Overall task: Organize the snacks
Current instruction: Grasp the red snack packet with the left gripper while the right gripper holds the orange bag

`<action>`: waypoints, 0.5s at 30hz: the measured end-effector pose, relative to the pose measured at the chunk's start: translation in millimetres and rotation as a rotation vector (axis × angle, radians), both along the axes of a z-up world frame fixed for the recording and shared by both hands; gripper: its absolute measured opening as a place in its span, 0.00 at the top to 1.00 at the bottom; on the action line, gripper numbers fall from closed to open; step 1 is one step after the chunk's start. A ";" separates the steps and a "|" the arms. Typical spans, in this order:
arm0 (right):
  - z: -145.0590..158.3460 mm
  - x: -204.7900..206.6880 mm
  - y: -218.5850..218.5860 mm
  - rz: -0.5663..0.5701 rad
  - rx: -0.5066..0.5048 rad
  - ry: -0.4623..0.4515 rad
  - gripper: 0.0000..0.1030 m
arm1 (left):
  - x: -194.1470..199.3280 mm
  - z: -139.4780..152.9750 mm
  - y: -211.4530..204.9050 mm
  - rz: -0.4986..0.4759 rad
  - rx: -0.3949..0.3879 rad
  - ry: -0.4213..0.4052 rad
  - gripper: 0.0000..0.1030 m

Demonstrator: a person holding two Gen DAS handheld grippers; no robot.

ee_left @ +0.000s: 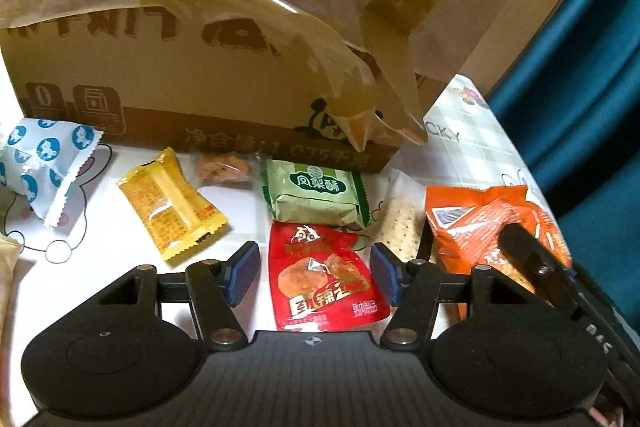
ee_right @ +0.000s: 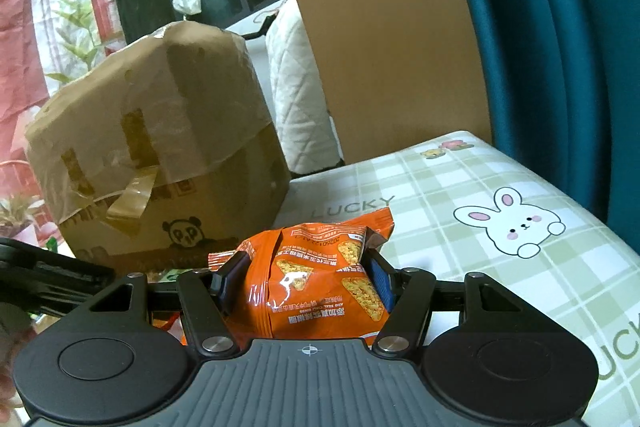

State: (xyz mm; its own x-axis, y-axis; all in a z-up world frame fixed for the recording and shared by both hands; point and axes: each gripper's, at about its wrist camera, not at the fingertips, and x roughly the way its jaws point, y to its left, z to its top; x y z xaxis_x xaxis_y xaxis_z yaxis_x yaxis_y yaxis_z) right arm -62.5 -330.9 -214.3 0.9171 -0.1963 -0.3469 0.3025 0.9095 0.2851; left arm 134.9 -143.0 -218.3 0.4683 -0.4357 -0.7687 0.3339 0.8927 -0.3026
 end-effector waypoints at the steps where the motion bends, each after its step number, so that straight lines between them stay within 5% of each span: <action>1: -0.3 -1.0 -0.4 0.000 0.005 -0.004 0.44 | 0.5 -1.5 -2.6 0.003 0.009 -0.008 0.38; 7: -2.1 -5.3 -2.4 0.007 0.024 -0.027 0.44 | 1.5 -4.6 -13.2 0.025 0.045 -0.053 0.36; 15: -3.2 -10.0 -4.4 0.006 0.048 -0.048 0.43 | -19.4 -13.9 -27.0 -0.014 0.193 -0.163 0.41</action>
